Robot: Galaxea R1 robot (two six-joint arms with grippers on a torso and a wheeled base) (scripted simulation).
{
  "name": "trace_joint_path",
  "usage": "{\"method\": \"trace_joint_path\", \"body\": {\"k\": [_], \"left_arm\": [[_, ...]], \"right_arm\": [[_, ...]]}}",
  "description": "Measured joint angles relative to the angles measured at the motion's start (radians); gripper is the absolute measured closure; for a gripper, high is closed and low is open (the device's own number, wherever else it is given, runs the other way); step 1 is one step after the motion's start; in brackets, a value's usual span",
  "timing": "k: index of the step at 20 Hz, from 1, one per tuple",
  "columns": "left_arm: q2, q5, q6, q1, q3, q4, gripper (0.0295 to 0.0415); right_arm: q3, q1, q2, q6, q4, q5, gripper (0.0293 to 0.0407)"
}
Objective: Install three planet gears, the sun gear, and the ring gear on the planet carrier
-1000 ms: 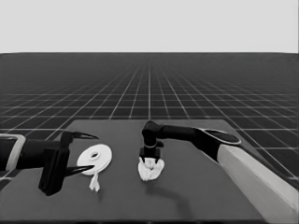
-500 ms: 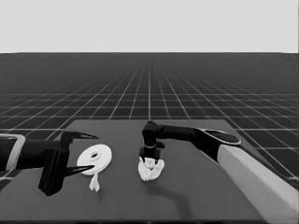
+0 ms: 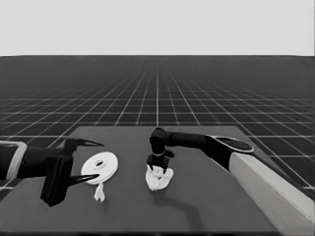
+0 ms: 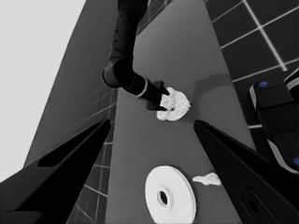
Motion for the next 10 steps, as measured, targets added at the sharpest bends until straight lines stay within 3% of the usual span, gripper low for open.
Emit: {"method": "trace_joint_path", "body": {"k": [10], "left_arm": [[0.000, 0.000, 0.000, 0.000, 0.000, 0.000, 0.0326]], "right_arm": [[0.000, -0.001, 0.000, 0.105, 0.000, 0.000, 0.0390]]}}
